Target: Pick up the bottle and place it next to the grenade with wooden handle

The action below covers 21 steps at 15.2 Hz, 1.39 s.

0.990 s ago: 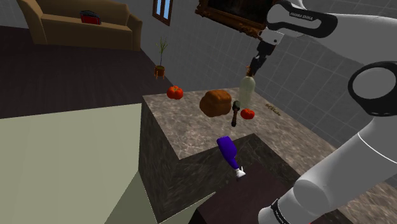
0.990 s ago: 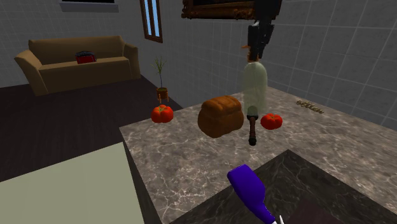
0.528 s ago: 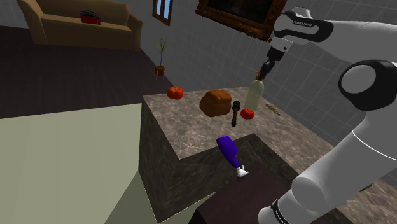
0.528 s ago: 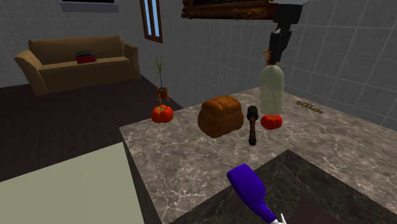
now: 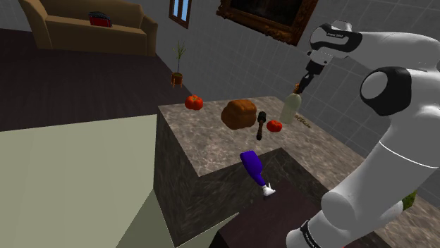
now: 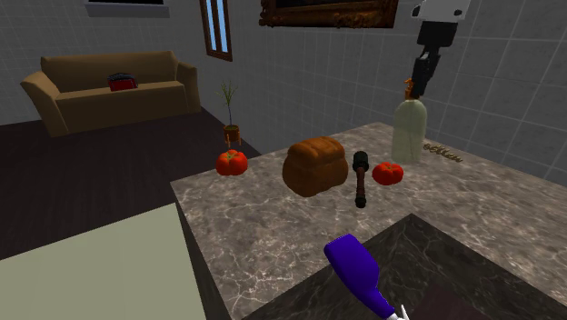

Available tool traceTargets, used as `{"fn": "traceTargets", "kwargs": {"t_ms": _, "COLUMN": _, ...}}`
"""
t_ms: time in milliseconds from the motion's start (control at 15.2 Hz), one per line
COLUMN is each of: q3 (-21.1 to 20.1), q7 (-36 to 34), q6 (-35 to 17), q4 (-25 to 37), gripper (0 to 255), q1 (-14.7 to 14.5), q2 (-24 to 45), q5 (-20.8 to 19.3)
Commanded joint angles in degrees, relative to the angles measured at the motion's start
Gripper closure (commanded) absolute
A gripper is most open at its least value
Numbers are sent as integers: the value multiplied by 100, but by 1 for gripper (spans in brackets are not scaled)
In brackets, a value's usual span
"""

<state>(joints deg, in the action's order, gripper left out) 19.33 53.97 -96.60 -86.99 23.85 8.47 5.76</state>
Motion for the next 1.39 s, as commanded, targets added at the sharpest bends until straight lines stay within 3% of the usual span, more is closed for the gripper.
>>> {"fn": "traceTargets", "kwargs": {"t_ms": 0, "q3": 106, "q7": 294, "q6": 13, "q4": 263, "gripper": 255, "q1": 188, "q2": 281, "q5": 120}}
{"fn": "traceTargets", "kwargs": {"t_ms": 396, "q3": 320, "q7": 1109, "q6": 158, "q4": 1288, "gripper": 255, "q1": 876, "q2": 1290, "q5": 550}}
{"fn": "traceTargets", "kwargs": {"t_ms": 1320, "q3": 281, "q7": 1193, "q6": -947, "q4": 118, "gripper": 255, "q1": 773, "q2": 1229, "q5": 553}}
